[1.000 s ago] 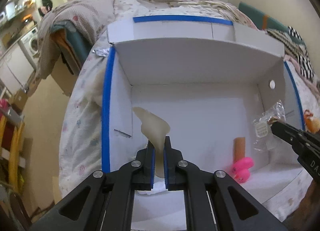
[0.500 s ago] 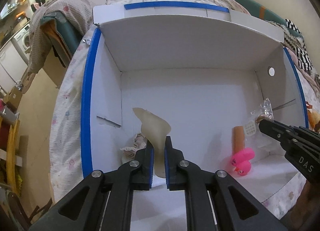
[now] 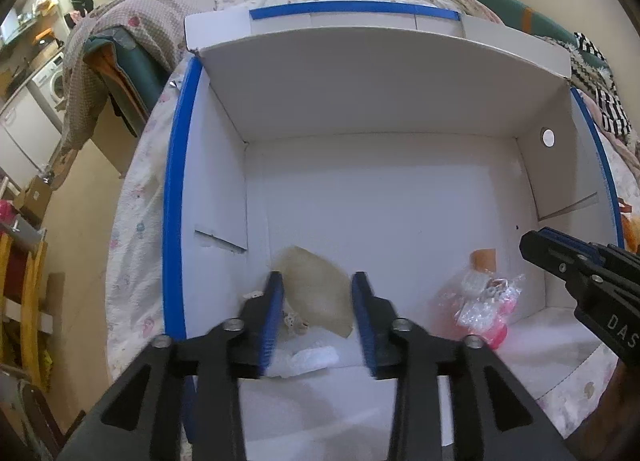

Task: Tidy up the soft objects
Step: 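Carry the beige piece and plastic bag into the box and open both tools, then withdraw both tools from the box toward the light-blue plush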

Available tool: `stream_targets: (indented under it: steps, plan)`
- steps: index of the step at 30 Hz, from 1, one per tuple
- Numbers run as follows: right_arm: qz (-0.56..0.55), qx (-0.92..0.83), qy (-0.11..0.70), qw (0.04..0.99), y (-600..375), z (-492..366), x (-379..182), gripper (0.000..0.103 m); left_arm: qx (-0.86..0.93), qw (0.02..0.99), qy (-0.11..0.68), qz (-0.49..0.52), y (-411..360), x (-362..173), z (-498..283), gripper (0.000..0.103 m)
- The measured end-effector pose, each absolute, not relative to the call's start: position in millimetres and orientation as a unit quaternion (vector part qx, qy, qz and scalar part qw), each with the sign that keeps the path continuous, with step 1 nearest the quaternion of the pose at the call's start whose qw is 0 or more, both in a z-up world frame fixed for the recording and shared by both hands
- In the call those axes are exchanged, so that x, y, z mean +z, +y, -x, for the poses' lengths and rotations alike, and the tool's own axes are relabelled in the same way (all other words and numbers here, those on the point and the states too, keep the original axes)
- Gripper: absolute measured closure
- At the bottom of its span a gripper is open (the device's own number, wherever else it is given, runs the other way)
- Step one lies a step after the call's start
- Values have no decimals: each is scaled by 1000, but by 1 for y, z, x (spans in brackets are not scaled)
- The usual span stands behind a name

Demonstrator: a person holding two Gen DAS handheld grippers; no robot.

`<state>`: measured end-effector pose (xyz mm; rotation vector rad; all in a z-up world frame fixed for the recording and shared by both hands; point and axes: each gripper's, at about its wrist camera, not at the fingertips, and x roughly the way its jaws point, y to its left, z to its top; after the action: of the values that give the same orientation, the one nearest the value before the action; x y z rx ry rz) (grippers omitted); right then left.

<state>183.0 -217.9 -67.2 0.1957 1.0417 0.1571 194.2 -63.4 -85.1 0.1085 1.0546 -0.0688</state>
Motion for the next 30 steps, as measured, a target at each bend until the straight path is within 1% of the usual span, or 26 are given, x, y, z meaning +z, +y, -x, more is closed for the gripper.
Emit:
stream_targets:
  steps: [1, 3, 7, 9, 10, 12, 30]
  plan:
    - [-91, 74, 495, 861, -218, -183, -67, 68, -31, 864, 500, -54, -64, -84, -194, 57]
    - [-89, 75, 490, 864, -217, -181, -65, 37, -27, 867, 494, -58, -64, -81, -193, 45]
    - [-89, 85, 477, 870, -216, -179, -59, 30, -31, 869, 491, -50, -64, -78, -193, 42]
    - [-90, 85, 473, 872, -215, -179, -57, 16, -32, 869, 491, -48, -64, -77, -193, 41]
    - [-90, 84, 470, 874, -215, -178, -56, 13, -33, 869, 491, -48, -65, -77, -193, 41]
    - [-89, 81, 464, 878, -215, -178, -54, 1, -32, 870, 488, -52, -66, -76, -192, 41]
    - [-89, 77, 449, 886, -218, -173, -44, 0, -38, 881, 468, -53, -68, -65, -182, 41]
